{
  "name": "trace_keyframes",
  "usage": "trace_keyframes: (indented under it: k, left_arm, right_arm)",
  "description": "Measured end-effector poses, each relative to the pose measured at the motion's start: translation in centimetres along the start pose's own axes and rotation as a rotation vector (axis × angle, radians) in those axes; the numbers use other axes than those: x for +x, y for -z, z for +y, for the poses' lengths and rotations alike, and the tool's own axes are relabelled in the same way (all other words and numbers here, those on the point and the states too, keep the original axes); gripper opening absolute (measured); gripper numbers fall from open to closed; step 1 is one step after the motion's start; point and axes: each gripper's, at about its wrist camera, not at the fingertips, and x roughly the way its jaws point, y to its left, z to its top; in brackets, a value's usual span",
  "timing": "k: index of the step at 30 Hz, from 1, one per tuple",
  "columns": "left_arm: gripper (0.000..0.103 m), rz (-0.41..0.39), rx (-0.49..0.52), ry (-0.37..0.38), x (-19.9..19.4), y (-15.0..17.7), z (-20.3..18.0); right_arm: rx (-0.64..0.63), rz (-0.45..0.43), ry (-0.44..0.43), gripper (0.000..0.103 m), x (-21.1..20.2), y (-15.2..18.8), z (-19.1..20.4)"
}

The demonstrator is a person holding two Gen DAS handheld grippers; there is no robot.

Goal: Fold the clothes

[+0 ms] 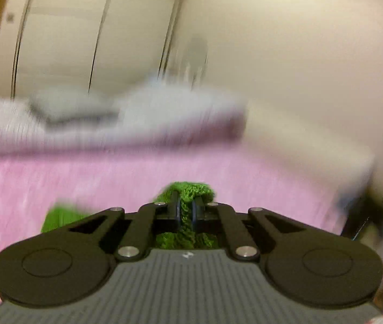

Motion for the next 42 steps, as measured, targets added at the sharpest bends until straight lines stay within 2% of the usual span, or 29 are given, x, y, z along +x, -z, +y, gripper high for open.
trace_keyframes:
  k: [4,5,7,9,12,14,15,17,19,21,23,26,30,32,35,37,42]
  left_arm:
    - [0.004,-0.264,-0.126,-0.001,-5.0,-6.4,3.0]
    - [0.004,-0.324,-0.154,-0.022,-6.6,-7.2,3.9]
    - [0.005,-0.4,-0.206,-0.091,-10.2,-6.1,6.7]
    - [0.005,-0.4,-0.283,-0.16,-13.3,-3.2,9.9]
    - [0.013,-0.226,-0.49,-0.329,-16.9,5.5,16.0]
    - [0.013,-0.04,-0.714,-0.469,-18.3,13.1,19.6]
    - [0.013,0.053,-0.792,-0.537,-18.9,16.5,20.8]
    - [0.013,0.172,-0.842,-0.639,-19.6,20.8,21.3]
    - [0.013,0.225,-0.871,-0.658,-20.1,23.2,20.9]
    - [0.013,0.229,-0.84,-0.603,-19.0,22.4,20.4]
    - [0.013,0.255,-0.734,-0.569,-18.3,21.1,19.7]
    - [0.016,0.303,-0.526,-0.548,-17.1,19.3,18.0]
    - [0.018,0.338,-0.399,-0.539,-16.4,19.2,16.2]
    - [0.019,0.357,-0.353,-0.554,-16.1,19.3,15.8]
    - [0.019,0.379,-0.29,-0.576,-15.7,19.2,15.3]
    - [0.025,0.377,-0.25,-0.579,-15.6,18.6,15.1]
    - [0.03,0.38,-0.147,-0.592,-14.5,17.3,15.2]
  right_arm:
    - [-0.021,-0.061,-0.025,0.075,-1.3,-1.2,1.4]
    - [-0.027,-0.068,-0.033,0.075,-1.5,-1.3,1.7]
    - [-0.039,-0.081,-0.049,0.075,-1.7,-1.5,2.5]
    - [-0.06,-0.066,-0.07,0.075,-1.6,-1.0,3.3]
    - [-0.091,-0.029,-0.092,0.075,-1.1,-0.1,4.2]
    - [-0.109,0.012,-0.091,0.075,-0.5,1.0,4.5]
    - [-0.116,0.035,-0.089,0.075,-0.3,1.7,4.5]
    - [-0.134,0.081,-0.085,0.075,0.2,3.0,4.8]
    - [-0.158,0.127,-0.08,0.075,0.7,4.2,5.2]
    - [-0.202,0.172,-0.073,0.075,1.0,5.4,6.0]
    - [-0.274,0.188,-0.068,0.075,1.0,6.4,7.1]
    - [-0.379,0.182,-0.067,0.075,0.4,8.1,9.1]
    - [-0.458,0.171,-0.106,0.075,-0.3,9.8,10.8]
    - [-0.441,0.195,-0.121,0.075,0.1,10.3,10.8]
    - [-0.334,0.233,-0.142,0.075,1.1,10.4,9.9]
    - [-0.254,0.229,-0.16,0.075,1.2,10.0,9.1]
    - [-0.111,0.231,-0.172,0.075,2.0,8.6,7.5]
